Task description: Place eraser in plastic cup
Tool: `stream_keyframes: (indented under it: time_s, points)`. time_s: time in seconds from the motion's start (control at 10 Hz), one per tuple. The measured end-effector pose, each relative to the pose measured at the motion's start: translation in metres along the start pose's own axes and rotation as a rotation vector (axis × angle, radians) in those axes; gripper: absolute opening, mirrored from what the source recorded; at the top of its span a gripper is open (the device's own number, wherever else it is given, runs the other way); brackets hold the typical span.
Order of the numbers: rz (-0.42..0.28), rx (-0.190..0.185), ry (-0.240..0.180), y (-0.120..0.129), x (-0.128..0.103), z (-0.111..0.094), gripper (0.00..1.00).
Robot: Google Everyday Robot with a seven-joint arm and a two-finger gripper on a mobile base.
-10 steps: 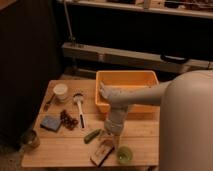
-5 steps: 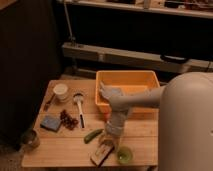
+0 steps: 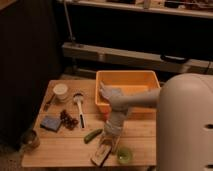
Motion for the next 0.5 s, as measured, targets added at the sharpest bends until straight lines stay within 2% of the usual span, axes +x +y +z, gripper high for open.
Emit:
stream_keyframes:
  time_s: [0.2,0.3,0.5]
  points:
    - [-0.018,-0.015,-0.007,0.008,0.004,-0.005,0.0]
    - [-0.032,-0.022,-0.023,0.012,0.008,-0.013,0.0]
    - [-0.067,-0.027,-0.08,0.026,0.024,-0.044,0.0]
